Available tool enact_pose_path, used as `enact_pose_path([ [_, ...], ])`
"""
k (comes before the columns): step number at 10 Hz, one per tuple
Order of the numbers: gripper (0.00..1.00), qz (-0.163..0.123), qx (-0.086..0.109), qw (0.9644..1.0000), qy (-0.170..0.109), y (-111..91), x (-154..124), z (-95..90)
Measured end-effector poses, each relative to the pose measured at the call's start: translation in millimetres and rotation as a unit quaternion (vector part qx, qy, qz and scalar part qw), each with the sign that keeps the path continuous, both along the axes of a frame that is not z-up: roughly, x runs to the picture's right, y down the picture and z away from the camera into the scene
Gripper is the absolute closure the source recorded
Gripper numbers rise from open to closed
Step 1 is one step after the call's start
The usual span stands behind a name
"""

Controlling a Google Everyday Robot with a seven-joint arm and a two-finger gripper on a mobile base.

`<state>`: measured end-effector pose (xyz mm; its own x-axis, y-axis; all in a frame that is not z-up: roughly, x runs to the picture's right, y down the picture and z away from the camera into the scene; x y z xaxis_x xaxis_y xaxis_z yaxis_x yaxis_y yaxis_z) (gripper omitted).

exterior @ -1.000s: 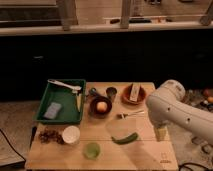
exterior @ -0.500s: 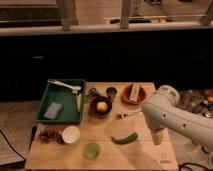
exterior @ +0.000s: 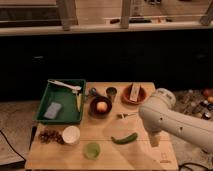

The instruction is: Place pepper in paper cup

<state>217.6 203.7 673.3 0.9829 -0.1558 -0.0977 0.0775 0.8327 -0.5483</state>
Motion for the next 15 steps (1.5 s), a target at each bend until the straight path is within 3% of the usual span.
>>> enact_pose_path([
  [8, 0.20, 0.029, -0.002, 0.9995, 0.013, 12.9, -15.1, 20.2],
  [15, 0.20, 0.078, -0.007, 0.9968, 0.019, 24.1, -25.6, 46.2],
])
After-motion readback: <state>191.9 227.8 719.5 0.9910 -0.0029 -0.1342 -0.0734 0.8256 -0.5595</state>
